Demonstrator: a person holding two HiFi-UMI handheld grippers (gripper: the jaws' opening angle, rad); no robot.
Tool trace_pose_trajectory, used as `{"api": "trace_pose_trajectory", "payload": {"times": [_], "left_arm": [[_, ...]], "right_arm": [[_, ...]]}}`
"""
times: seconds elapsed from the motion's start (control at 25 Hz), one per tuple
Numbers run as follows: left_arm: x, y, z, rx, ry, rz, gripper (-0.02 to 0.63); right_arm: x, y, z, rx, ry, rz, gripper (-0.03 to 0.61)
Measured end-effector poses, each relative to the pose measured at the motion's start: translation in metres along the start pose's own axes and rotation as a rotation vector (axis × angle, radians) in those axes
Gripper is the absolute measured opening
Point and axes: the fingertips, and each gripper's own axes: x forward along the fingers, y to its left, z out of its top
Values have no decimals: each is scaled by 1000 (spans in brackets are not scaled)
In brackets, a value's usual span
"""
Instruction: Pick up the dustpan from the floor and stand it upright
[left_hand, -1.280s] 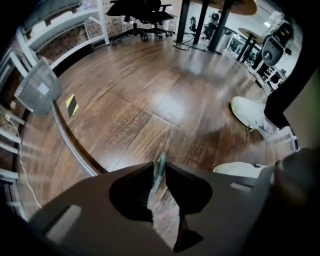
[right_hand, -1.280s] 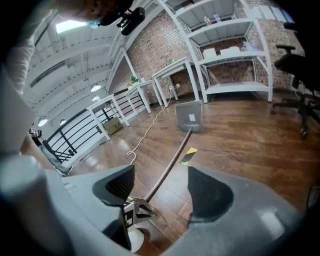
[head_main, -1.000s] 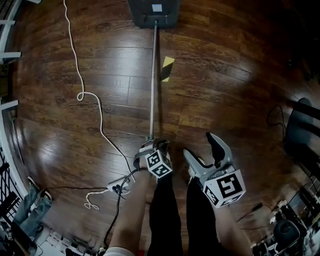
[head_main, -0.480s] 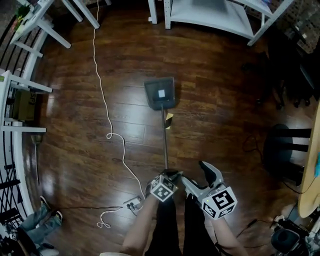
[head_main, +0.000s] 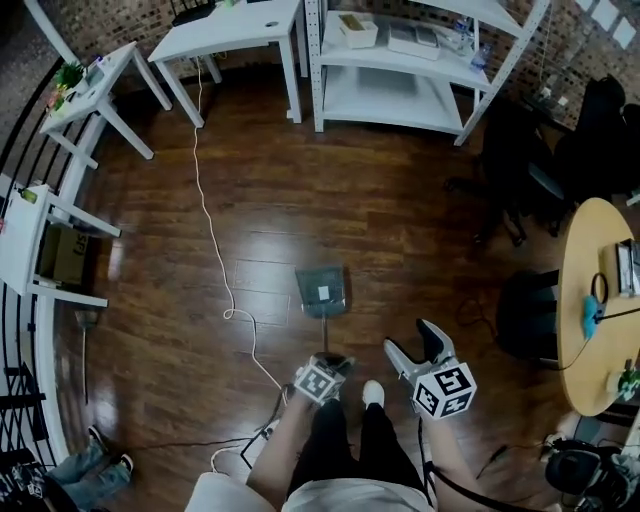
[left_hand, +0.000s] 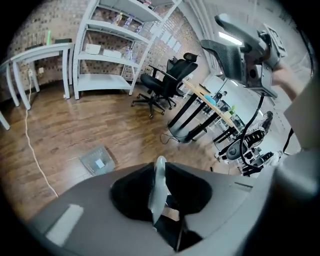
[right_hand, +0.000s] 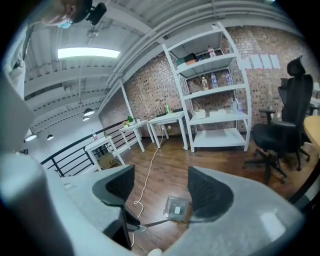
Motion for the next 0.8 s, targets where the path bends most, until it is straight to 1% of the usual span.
{"api": "trace_pose_trajectory", "payload": {"times": [0.12,0.24,0.4,0.52,0.64,0.72,0.8], "left_arm": [[-10,16,17,12,-38,6,87],[-18,41,53,3,-83,37,84],[-20,74,106,-8,-193,74,85],[-20,97,134,-42,-272,101,86],[-24,124,154,-117,-348,113,86],[-27,137,163,-151,-373,128,84],[-32,145,168,-159,-389,151,87]], "right_arm": [[-11,6,10,-5,-20,-16,322],[-14,17,10,2,-24,-8,322],[-20,33,3,8,-16,-7,322],[-26,36,1,11,-17,-23,322],[-33,37,-3,15,-19,-48,322],[-40,37,-6,20,-17,-57,322],[-48,37,-6,27,-26,-54,322]]}}
